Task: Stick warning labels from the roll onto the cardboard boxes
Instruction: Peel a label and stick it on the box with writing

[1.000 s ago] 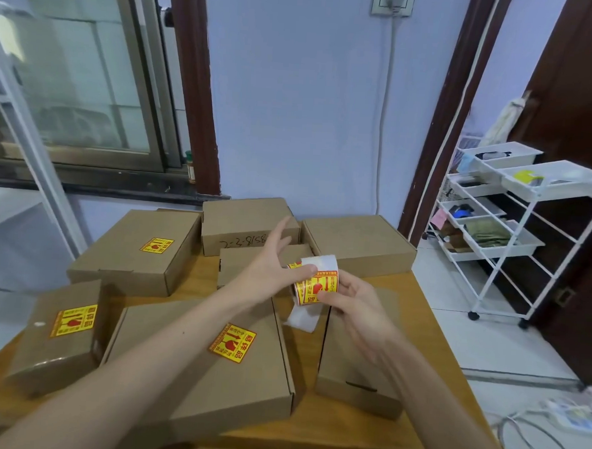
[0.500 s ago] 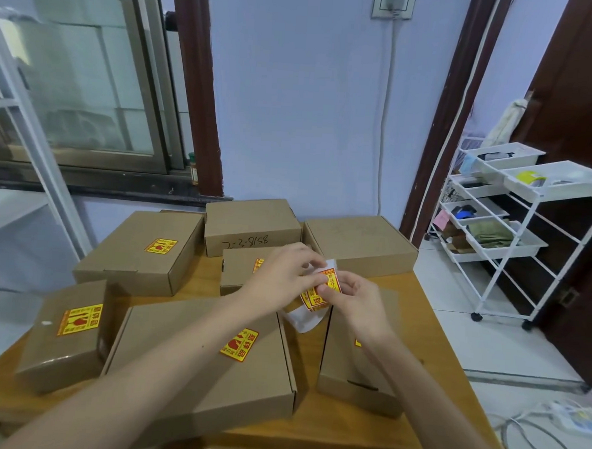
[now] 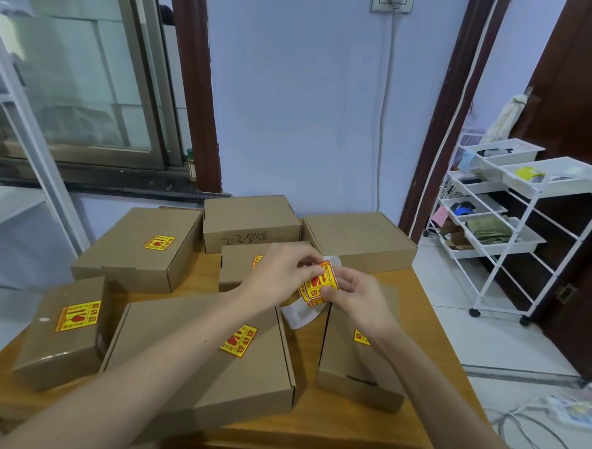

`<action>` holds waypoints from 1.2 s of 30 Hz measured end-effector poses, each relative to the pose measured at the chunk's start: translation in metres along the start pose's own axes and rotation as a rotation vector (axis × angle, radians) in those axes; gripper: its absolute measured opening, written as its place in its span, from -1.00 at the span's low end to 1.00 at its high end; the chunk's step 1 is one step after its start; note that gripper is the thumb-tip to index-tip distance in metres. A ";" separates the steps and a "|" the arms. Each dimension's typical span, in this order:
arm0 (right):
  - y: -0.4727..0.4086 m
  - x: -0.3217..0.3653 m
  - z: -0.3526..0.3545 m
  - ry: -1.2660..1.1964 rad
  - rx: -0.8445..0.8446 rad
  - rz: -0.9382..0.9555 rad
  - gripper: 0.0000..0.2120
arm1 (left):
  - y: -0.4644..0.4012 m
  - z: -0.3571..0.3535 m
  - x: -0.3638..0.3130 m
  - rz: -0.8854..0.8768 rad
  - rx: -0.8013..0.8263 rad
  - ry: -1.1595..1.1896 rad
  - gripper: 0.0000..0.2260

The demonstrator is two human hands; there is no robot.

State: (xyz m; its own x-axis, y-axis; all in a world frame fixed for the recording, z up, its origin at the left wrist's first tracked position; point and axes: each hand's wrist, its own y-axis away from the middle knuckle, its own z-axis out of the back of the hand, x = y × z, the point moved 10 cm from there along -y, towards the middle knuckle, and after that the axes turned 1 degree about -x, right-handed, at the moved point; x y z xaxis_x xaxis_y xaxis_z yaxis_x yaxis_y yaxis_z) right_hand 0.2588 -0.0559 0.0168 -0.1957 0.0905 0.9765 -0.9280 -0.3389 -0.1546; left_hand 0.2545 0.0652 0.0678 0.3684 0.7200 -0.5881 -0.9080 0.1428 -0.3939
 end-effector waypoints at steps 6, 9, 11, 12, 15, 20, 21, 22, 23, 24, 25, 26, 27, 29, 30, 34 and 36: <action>0.000 -0.005 0.002 -0.011 -0.032 -0.015 -0.75 | 0.004 0.002 -0.001 -0.024 -0.044 -0.018 -0.87; 0.000 -0.005 0.004 -0.026 -0.053 -0.016 -0.76 | 0.006 0.004 -0.005 -0.070 -0.081 -0.065 -0.88; 0.000 -0.004 0.004 -0.046 -0.062 -0.014 -0.81 | 0.007 0.005 -0.009 -0.092 -0.071 -0.038 -0.89; 0.001 -0.003 0.004 -0.055 -0.071 -0.013 -0.83 | 0.007 0.003 -0.011 -0.111 -0.041 -0.024 -0.87; 0.002 -0.004 0.008 -0.068 -0.088 -0.022 -0.83 | 0.009 -0.003 -0.013 -0.122 0.072 -0.009 -0.79; 0.006 -0.004 0.004 -0.120 -0.016 -0.053 -0.76 | 0.012 -0.007 -0.009 -0.081 0.166 -0.034 -0.63; 0.008 -0.003 0.001 -0.116 0.009 -0.049 -0.76 | 0.012 -0.006 -0.010 -0.082 0.156 -0.063 -0.62; 0.009 0.000 -0.002 -0.108 0.033 -0.045 -0.73 | 0.011 -0.005 -0.012 -0.083 0.143 -0.087 -0.62; 0.010 0.003 -0.005 -0.094 0.054 -0.041 -0.69 | 0.010 -0.003 -0.014 -0.086 0.132 -0.102 -0.62; 0.010 0.004 -0.008 -0.076 0.075 -0.037 -0.64 | 0.010 -0.003 -0.015 -0.088 0.125 -0.115 -0.64; 0.010 0.004 -0.009 -0.061 0.089 -0.035 -0.59 | 0.010 -0.002 -0.017 -0.093 0.121 -0.126 -0.65; 0.010 0.005 -0.011 -0.051 0.097 -0.032 -0.57 | 0.010 -0.002 -0.017 -0.095 0.122 -0.131 -0.65; 0.011 0.006 -0.011 -0.045 0.102 -0.025 -0.57 | 0.010 -0.001 -0.017 -0.096 0.124 -0.134 -0.66; 0.011 0.006 -0.012 -0.034 0.104 -0.009 -0.59 | 0.010 -0.001 -0.018 -0.096 0.124 -0.149 -0.67; 0.011 0.006 -0.013 -0.030 0.104 -0.004 -0.59 | 0.011 -0.001 -0.019 -0.095 0.116 -0.155 -0.69; 0.011 0.007 -0.012 -0.001 0.089 0.005 -0.61 | 0.012 0.003 -0.020 -0.103 0.052 -0.130 -0.74; 0.011 0.009 -0.010 0.005 0.064 0.009 -0.62 | 0.013 0.005 -0.020 -0.109 0.032 -0.111 -0.75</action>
State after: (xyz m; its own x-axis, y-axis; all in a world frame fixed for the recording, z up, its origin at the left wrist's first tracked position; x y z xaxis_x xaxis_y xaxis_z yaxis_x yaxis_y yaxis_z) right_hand 0.2436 -0.0496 0.0227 -0.2054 0.0919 0.9743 -0.9041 -0.3991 -0.1530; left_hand 0.2346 0.0554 0.0779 0.4424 0.7692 -0.4611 -0.8704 0.2444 -0.4274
